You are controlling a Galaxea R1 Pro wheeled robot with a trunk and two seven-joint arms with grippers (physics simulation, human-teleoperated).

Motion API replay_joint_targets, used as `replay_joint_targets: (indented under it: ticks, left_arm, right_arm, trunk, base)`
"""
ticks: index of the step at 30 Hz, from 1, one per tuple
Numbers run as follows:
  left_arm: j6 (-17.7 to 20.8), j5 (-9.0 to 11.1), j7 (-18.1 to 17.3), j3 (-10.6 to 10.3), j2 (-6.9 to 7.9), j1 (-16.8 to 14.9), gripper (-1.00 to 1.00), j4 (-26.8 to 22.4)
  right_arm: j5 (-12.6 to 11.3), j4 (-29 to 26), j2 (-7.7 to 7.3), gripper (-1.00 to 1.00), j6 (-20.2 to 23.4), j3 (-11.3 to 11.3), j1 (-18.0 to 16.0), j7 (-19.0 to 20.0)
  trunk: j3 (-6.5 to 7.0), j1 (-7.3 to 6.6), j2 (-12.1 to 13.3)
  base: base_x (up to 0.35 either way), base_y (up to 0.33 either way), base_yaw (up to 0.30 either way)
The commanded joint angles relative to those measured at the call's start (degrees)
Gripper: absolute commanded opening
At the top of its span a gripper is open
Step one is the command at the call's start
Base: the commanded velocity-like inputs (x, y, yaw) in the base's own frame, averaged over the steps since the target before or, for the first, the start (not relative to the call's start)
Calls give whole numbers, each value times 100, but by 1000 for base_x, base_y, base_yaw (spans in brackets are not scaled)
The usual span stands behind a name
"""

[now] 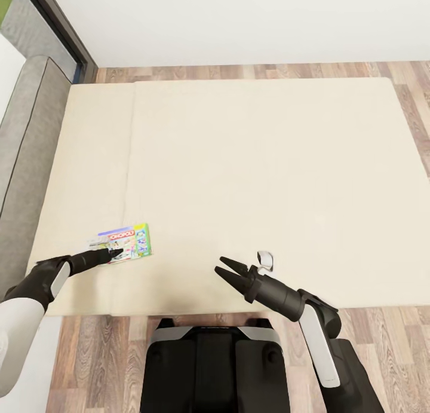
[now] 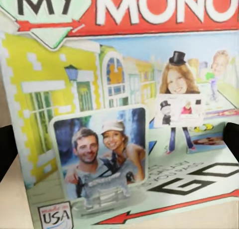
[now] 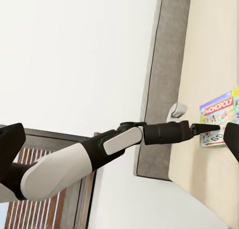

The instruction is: Put all the toys in the child's room - the three board games (two on the bed and one on the table), the two jigsaw puzzles on the table, and the tennis ball on the table - inside the toy box on the table in the child's room.

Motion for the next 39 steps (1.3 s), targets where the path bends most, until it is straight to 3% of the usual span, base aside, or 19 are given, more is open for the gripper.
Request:
replay_joint_targets:
  ticks: [1, 39]
  left_arm:
    - [63, 42, -27, 5, -69, 4, 100, 0]
    - [110, 41, -100, 0, -85, 4, 100, -249]
  right_arm:
    - [-33, 0, 2, 100, 39, -2, -2, -3]
    - [-32, 0, -15, 100, 39, -4, -2, 14]
  trunk:
    - [-6, 5, -6]
    - [-6, 5, -6]
  base:
    - [0, -84, 0]
    - [0, -165, 0]
